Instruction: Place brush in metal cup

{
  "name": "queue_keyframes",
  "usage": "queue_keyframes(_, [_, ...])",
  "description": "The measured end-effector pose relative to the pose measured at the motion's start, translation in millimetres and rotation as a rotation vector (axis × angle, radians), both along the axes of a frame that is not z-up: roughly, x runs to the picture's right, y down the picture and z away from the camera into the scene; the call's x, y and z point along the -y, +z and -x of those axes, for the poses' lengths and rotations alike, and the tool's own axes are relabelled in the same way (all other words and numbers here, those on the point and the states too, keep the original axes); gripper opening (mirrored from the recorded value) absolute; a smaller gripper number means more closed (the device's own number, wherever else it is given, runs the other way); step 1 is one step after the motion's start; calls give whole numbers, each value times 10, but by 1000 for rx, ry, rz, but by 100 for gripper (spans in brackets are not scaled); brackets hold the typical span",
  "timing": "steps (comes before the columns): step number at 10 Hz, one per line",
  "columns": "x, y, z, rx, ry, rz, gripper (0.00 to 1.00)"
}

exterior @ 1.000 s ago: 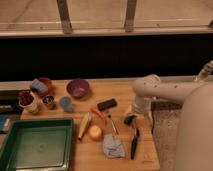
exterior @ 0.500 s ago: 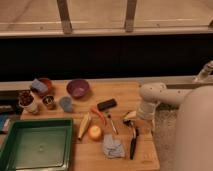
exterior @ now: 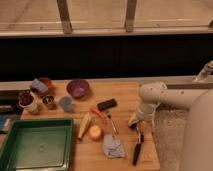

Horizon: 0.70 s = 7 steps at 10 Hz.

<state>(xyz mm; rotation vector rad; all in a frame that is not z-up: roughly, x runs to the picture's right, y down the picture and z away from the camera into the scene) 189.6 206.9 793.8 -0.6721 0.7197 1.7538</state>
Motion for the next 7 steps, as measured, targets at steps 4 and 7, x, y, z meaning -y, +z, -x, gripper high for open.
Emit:
queue_keyframes(4, [78,-146,192,30,-9,-32,80])
queue_keyframes(7, [-123,27,162,29,3,12,80])
